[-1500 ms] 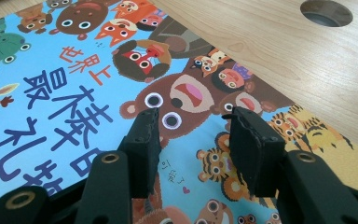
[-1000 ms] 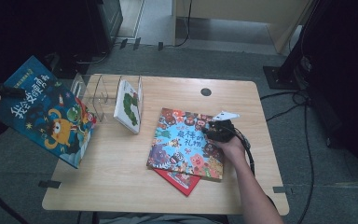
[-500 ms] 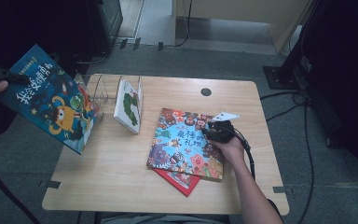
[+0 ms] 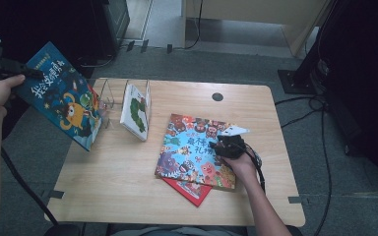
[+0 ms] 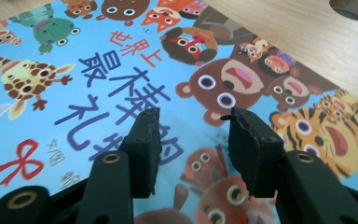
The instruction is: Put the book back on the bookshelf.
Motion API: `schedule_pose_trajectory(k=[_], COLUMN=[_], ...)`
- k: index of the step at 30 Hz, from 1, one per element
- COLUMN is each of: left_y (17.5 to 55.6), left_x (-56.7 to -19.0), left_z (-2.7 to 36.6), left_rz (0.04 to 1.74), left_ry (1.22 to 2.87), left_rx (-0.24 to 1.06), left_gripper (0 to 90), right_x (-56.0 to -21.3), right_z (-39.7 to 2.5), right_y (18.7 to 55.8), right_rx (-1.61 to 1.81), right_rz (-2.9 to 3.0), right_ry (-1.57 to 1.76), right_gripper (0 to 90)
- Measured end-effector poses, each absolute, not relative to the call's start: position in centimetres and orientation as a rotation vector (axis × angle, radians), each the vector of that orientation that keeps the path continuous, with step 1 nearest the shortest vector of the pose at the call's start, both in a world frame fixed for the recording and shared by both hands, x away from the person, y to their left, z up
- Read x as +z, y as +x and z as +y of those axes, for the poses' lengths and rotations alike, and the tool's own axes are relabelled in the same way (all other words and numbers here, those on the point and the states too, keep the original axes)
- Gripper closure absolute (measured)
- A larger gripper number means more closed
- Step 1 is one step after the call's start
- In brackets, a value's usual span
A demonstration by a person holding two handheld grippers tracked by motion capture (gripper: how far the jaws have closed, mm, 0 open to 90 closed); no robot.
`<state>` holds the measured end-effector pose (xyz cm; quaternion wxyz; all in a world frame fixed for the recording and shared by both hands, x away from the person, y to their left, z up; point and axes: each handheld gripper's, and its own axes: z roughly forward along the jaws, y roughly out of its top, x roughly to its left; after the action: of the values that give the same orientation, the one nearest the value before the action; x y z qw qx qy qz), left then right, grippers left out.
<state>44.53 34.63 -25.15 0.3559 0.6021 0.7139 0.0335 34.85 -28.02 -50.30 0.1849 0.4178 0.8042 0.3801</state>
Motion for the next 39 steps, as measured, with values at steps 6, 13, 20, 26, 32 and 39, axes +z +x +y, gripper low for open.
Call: schedule_pose_trajectory(k=[6,13,20,26,32,39], left_y=[45.8,46.5,46.1,45.8,45.4,45.0], left_x=[-26.3,-27.1,-27.6,-27.9,-28.0,-27.6], left_z=[34.8,34.3,34.7,34.5,34.7,34.8], left_rz=[1.839,1.828,1.825,1.822,1.800,1.810], left_ry=[1.522,1.515,1.520,1.540,1.516,1.540], left_rx=[0.077,0.095,0.051,0.034,0.012,-0.023], left_gripper=[81.9,81.7,80.0,77.2,70.3,66.7], right_x=[-50.3,-50.4,-50.4,-50.4,-50.4,-50.4], right_z=[-27.9,-28.7,-29.3,-29.4,-29.7,-29.9], right_y=[33.7,32.8,32.8,32.9,33.0,33.1], right_rx=[1.062,1.066,1.065,1.065,1.062,1.063], right_rz=[2.260,2.246,2.230,2.228,2.223,2.225], right_ry=[1.179,1.198,1.214,1.209,1.219,1.209], right_gripper=[52.7,52.5,52.4,52.0,51.5,51.5])
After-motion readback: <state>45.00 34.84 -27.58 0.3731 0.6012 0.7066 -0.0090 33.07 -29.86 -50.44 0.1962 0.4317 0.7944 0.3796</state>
